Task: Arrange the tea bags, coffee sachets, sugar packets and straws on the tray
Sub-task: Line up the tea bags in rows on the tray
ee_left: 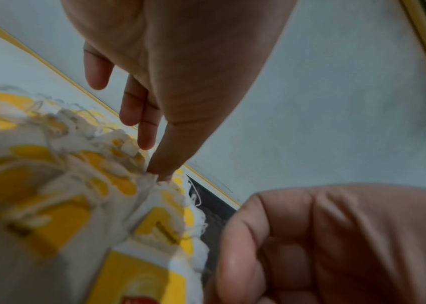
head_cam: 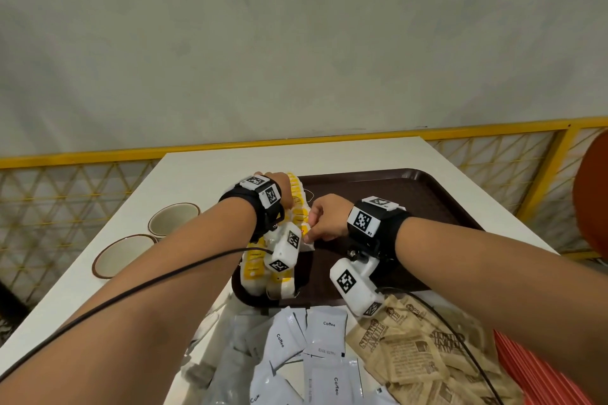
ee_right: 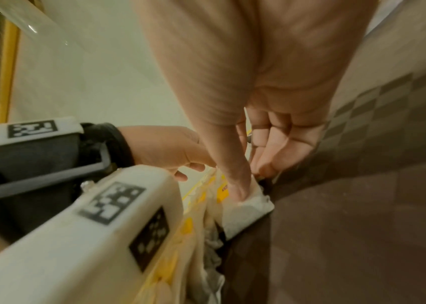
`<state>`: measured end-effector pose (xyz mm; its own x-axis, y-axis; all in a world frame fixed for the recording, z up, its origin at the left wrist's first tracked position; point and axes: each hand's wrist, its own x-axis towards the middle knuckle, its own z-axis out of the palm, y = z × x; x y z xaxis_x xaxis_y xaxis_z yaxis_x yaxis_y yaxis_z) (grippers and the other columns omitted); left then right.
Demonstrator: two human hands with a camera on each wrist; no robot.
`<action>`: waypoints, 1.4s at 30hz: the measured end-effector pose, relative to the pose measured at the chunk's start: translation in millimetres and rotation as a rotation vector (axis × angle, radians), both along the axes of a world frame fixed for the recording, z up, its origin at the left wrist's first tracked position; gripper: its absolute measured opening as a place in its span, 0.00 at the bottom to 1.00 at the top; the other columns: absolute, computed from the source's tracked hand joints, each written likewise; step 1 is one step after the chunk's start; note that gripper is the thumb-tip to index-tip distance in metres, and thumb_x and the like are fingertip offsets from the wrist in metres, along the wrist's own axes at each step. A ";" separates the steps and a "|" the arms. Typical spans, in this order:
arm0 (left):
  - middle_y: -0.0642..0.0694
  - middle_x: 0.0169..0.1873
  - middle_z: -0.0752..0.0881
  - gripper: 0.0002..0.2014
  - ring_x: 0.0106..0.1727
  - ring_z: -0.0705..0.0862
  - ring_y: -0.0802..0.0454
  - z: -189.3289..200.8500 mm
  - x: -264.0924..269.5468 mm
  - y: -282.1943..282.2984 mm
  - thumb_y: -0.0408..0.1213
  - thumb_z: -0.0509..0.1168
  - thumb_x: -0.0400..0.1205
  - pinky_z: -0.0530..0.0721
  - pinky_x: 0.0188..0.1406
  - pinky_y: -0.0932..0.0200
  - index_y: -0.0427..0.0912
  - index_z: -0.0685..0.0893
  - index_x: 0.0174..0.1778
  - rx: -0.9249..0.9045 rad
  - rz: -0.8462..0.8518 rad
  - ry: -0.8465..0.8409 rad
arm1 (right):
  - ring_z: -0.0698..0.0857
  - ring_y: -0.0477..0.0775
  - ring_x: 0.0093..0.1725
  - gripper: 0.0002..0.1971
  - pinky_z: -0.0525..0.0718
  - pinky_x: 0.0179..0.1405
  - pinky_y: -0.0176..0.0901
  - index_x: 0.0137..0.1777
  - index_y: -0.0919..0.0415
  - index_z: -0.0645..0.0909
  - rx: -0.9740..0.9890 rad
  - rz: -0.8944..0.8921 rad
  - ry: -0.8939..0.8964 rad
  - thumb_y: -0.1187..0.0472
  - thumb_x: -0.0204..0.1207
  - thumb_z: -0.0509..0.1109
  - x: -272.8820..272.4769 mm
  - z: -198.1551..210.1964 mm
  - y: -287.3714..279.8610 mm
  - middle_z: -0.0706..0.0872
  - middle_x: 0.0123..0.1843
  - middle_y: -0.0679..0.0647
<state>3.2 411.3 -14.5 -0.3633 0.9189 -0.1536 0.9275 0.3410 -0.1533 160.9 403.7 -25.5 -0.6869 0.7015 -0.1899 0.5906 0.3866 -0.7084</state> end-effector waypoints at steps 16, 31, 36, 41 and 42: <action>0.46 0.54 0.86 0.19 0.59 0.83 0.44 7.3 -9.7 -7.2 0.52 0.71 0.76 0.78 0.65 0.49 0.43 0.86 0.56 0.146 0.114 -0.163 | 0.83 0.47 0.33 0.08 0.86 0.34 0.34 0.34 0.59 0.83 -0.057 -0.090 0.151 0.68 0.68 0.80 5.3 -1.4 -0.9 0.84 0.34 0.54; 0.47 0.59 0.85 0.20 0.62 0.82 0.46 9.0 10.0 -12.3 0.50 0.68 0.78 0.75 0.69 0.50 0.44 0.84 0.62 0.004 -0.019 -0.083 | 0.78 0.42 0.32 0.13 0.75 0.28 0.28 0.34 0.53 0.78 0.115 -0.025 -0.014 0.62 0.64 0.83 3.0 -2.1 -11.2 0.82 0.35 0.47; 0.47 0.54 0.87 0.17 0.57 0.84 0.46 7.2 3.9 -9.6 0.51 0.69 0.76 0.77 0.62 0.52 0.45 0.86 0.55 0.011 0.021 -0.049 | 0.80 0.44 0.30 0.12 0.82 0.33 0.34 0.33 0.56 0.79 0.068 -0.037 0.015 0.65 0.65 0.82 3.8 -4.2 -10.6 0.82 0.33 0.50; 0.47 0.54 0.87 0.15 0.57 0.83 0.45 9.6 3.8 -9.5 0.49 0.69 0.76 0.74 0.64 0.51 0.43 0.86 0.52 0.065 0.023 -0.072 | 0.81 0.46 0.30 0.12 0.85 0.40 0.40 0.32 0.57 0.80 0.053 -0.039 0.023 0.65 0.65 0.82 4.1 -5.9 -10.0 0.83 0.32 0.51; 0.48 0.54 0.86 0.17 0.58 0.83 0.46 10.2 4.9 -9.6 0.51 0.69 0.76 0.72 0.65 0.51 0.43 0.86 0.55 0.073 0.009 -0.075 | 0.81 0.46 0.30 0.12 0.85 0.40 0.40 0.32 0.57 0.80 0.053 -0.038 0.024 0.65 0.66 0.82 4.2 -5.9 -9.9 0.83 0.32 0.51</action>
